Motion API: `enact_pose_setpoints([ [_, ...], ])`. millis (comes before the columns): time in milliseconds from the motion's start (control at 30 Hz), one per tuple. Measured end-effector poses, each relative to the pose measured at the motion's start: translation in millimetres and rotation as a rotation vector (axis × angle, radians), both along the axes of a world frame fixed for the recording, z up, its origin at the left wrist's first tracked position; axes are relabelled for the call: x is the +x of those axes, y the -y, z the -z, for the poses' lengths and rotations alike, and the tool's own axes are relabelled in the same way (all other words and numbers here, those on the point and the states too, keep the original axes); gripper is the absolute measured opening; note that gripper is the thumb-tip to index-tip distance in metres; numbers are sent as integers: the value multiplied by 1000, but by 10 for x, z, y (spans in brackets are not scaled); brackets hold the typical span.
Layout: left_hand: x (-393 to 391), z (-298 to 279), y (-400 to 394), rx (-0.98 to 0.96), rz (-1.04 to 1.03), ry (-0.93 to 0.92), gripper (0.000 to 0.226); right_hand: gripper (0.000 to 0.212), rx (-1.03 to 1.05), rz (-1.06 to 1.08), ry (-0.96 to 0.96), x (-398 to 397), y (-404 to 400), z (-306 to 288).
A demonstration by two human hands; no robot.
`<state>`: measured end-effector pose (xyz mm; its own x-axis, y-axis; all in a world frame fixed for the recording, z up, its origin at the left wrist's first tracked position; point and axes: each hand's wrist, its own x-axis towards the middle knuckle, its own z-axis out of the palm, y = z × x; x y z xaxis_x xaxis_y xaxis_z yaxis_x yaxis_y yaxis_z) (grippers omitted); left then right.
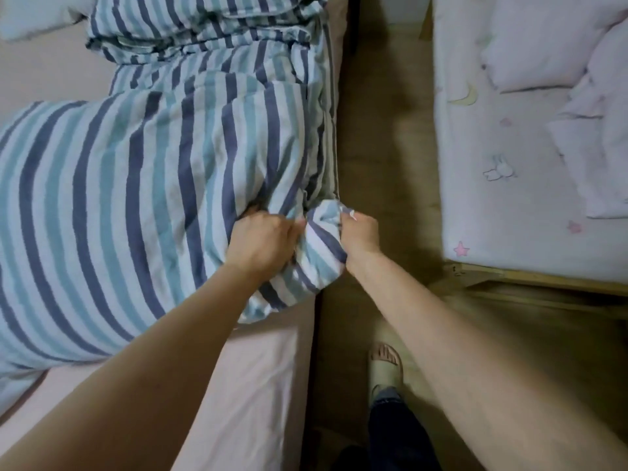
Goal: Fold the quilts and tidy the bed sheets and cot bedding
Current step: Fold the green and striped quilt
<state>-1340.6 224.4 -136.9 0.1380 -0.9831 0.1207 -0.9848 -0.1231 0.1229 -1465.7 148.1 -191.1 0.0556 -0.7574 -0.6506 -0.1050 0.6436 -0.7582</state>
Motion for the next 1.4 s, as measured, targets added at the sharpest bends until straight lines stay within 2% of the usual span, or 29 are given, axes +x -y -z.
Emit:
enact_pose_setpoints([
  [67, 81, -110, 60, 18, -19, -2, 45, 27, -136, -50, -77, -137, 46, -120],
  [200, -176, -208, 202, 289, 14, 7, 40, 29, -142, -219, -426, -603, -47, -29],
  [233, -265, -211, 261, 303, 33, 4, 38, 29, -169, -247, -495, -676, -54, 0],
  [367, -585, -194, 391, 372, 286, -25, 44, 21, -163, -348, -687, -819, -165, -40],
  [400, -628, -191, 384, 393, 324, -65, 45, 21, -145, -325, -647, -805, -121, -60],
  [467, -629, -184, 280, 362, 321, -187, 45, 27, -65, -202, -338, -759, -24, -163],
  [533, -500, -141, 159, 137, 213, -231, 41, 36, 66, -248, -71, -662, 26, -203],
  [600, -296, -111, 87, -61, -22, -105, 44, 38, 33, -522, -76, -547, -74, -175],
  [633, -190, -107, 68, -49, -137, -59, 51, 26, -88, -628, -175, -511, -133, -134],
  [667, -99, -89, 58, 39, -221, -47, 57, 12, -224, -643, -274, -493, -176, -102],
  [733, 40, -22, 89, 260, -274, -68, 65, 28, -350, -520, -442, -555, -172, -54],
  [767, 88, -3, 108, 369, -244, -82, 67, 28, -303, -506, -505, -603, -160, -46],
  [833, 134, -40, 139, 556, -119, -138, 69, 12, -108, -658, -643, -681, -179, -123],
  [867, 134, -37, 147, 613, -67, -157, 69, 12, -26, -753, -697, -697, -193, -145],
  [900, 178, -137, 176, 613, -51, -178, 68, 17, -28, -820, -755, -636, -127, -265],
  [967, 223, -255, 235, 550, -51, -195, 67, 11, -169, -777, -783, -545, 12, -460],
  [1000, 289, -353, 280, 511, -66, -189, 67, 2, -248, -761, -740, -452, 123, -589],
  [1067, 443, -522, 372, 467, -106, -143, 67, 4, -364, -731, -643, -255, 328, -794],
  [1233, 977, -814, 675, 410, -265, -49, 68, 35, -718, -998, -615, 438, 912, -1053],
  [1400, 1587, -584, 1056, 497, -429, 12, 75, 68, -967, -1365, -850, 1324, 1766, -913],
])
